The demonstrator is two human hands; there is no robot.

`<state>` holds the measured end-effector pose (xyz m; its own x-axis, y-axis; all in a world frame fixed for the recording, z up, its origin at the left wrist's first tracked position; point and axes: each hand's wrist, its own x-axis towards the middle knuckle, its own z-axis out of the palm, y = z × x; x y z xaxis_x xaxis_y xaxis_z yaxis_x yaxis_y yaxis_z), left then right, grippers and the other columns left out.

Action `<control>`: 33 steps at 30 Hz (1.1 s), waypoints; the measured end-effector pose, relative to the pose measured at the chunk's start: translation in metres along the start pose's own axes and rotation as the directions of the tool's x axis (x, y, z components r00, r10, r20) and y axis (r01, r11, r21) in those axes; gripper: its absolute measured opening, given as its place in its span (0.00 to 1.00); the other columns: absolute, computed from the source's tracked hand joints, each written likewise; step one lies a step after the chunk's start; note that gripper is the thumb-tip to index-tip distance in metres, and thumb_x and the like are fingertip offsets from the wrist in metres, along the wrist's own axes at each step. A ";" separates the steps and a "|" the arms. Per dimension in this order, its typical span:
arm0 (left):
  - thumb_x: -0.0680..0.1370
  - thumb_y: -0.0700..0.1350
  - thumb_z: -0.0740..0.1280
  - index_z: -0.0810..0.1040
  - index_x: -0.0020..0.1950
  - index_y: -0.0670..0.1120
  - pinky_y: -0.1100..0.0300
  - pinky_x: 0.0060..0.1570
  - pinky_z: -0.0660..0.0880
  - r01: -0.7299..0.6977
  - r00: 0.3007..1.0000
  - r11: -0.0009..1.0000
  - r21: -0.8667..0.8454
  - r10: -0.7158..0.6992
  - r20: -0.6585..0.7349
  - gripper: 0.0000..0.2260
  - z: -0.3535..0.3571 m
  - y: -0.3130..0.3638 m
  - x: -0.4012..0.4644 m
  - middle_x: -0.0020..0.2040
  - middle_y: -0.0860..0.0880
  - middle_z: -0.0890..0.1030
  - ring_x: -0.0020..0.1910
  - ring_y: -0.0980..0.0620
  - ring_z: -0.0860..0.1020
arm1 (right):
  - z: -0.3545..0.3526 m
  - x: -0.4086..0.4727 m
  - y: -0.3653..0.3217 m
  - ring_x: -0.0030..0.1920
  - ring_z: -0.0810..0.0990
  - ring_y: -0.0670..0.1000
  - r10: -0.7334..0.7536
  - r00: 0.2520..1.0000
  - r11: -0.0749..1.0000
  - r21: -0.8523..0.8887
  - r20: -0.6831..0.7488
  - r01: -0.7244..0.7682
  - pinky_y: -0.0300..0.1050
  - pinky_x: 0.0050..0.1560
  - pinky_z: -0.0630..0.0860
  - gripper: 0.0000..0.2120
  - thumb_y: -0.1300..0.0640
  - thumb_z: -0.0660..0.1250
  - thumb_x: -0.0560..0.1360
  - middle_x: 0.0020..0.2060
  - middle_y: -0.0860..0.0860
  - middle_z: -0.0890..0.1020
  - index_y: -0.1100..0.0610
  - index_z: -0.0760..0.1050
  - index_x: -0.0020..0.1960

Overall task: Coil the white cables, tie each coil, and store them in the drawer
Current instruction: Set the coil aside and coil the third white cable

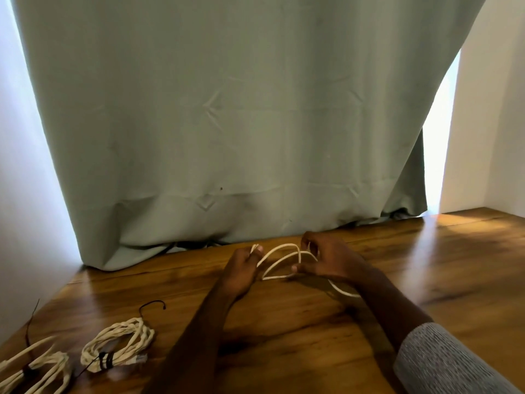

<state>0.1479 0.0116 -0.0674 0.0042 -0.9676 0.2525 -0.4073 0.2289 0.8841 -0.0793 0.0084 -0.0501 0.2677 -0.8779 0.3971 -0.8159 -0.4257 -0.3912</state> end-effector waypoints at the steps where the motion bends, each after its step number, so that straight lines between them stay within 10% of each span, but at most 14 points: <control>1: 0.83 0.57 0.59 0.81 0.49 0.47 0.54 0.51 0.73 0.026 0.999 0.999 -0.042 -0.027 -0.029 0.16 -0.001 -0.004 0.003 0.48 0.46 0.83 0.47 0.49 0.79 | -0.002 0.001 0.000 0.50 0.76 0.50 0.026 0.999 0.995 -0.101 0.028 -0.023 0.47 0.49 0.78 0.24 0.35 0.76 0.67 0.51 0.46 0.76 0.48 0.76 0.55; 4: 0.81 0.57 0.62 0.77 0.40 0.47 0.54 0.38 0.69 0.068 0.995 0.958 -0.277 -0.084 -0.045 0.17 -0.005 -0.008 0.007 0.36 0.45 0.79 0.36 0.46 0.75 | -0.006 0.004 0.005 0.39 0.76 0.46 0.058 0.997 0.984 -0.169 0.049 -0.049 0.45 0.40 0.74 0.15 0.41 0.74 0.71 0.40 0.47 0.77 0.52 0.81 0.43; 8: 0.77 0.60 0.66 0.70 0.29 0.49 0.54 0.30 0.50 0.045 0.992 0.933 -0.358 0.001 0.127 0.21 -0.010 -0.016 0.010 0.25 0.49 0.64 0.24 0.53 0.59 | -0.011 0.004 0.015 0.27 0.69 0.47 0.120 0.949 0.923 0.319 0.290 -0.214 0.44 0.30 0.66 0.12 0.54 0.73 0.76 0.27 0.51 0.74 0.60 0.82 0.36; 11: 0.72 0.62 0.71 0.75 0.33 0.48 0.59 0.27 0.52 0.059 0.961 0.939 -0.339 0.039 0.275 0.19 -0.010 -0.015 0.008 0.25 0.49 0.65 0.23 0.53 0.59 | -0.019 0.001 0.010 0.20 0.65 0.44 0.219 0.854 0.451 0.727 0.472 -0.517 0.35 0.19 0.61 0.10 0.57 0.70 0.77 0.26 0.50 0.70 0.61 0.81 0.40; 14: 0.71 0.61 0.74 0.78 0.38 0.43 0.58 0.26 0.50 0.095 0.898 0.910 -0.403 0.096 0.429 0.21 -0.014 -0.015 0.009 0.24 0.48 0.64 0.21 0.54 0.58 | -0.029 0.002 0.009 0.19 0.69 0.43 0.233 0.838 -0.029 0.865 0.493 -0.501 0.33 0.17 0.67 0.07 0.59 0.71 0.72 0.25 0.50 0.73 0.61 0.78 0.38; 19: 0.72 0.54 0.77 0.78 0.39 0.38 0.64 0.22 0.51 0.230 0.740 0.838 -0.495 0.181 0.648 0.19 -0.017 -0.015 0.005 0.20 0.51 0.64 0.16 0.58 0.59 | -0.024 0.009 0.016 0.22 0.78 0.45 0.426 0.811 -0.283 0.910 0.402 -0.303 0.35 0.21 0.75 0.13 0.59 0.64 0.81 0.25 0.54 0.80 0.62 0.74 0.39; 24: 0.75 0.50 0.74 0.77 0.39 0.39 0.68 0.20 0.54 0.267 0.709 0.779 -0.567 0.240 0.663 0.15 -0.009 -0.009 0.003 0.19 0.52 0.64 0.16 0.59 0.59 | -0.008 0.013 0.013 0.37 0.87 0.55 0.561 0.770 -0.255 0.948 0.305 -0.190 0.46 0.33 0.84 0.19 0.46 0.69 0.79 0.38 0.60 0.85 0.65 0.78 0.48; 28: 0.81 0.47 0.64 0.74 0.39 0.40 0.68 0.20 0.51 0.344 0.812 0.639 -0.688 0.166 0.560 0.14 -0.002 -0.006 0.007 0.20 0.51 0.61 0.15 0.58 0.58 | -0.003 0.005 0.010 0.37 0.84 0.57 0.601 0.786 0.726 0.512 -0.146 -0.460 0.52 0.45 0.82 0.34 0.29 0.61 0.75 0.34 0.56 0.85 0.60 0.82 0.37; 33: 0.82 0.48 0.60 0.74 0.36 0.42 0.69 0.17 0.56 0.389 0.880 0.485 -0.783 0.057 0.472 0.17 -0.002 -0.023 0.024 0.21 0.50 0.63 0.14 0.56 0.60 | -0.012 0.004 0.017 0.20 0.63 0.47 0.413 0.881 0.598 0.661 0.231 -0.453 0.38 0.25 0.57 0.35 0.34 0.51 0.82 0.24 0.53 0.73 0.62 0.82 0.43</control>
<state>0.1589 -0.0171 -0.0809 -0.4503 -0.8887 0.0869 0.5191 -0.1814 0.8352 -0.0985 0.0007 -0.0450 0.0177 -0.9998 -0.0034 -0.2711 -0.0015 -0.9626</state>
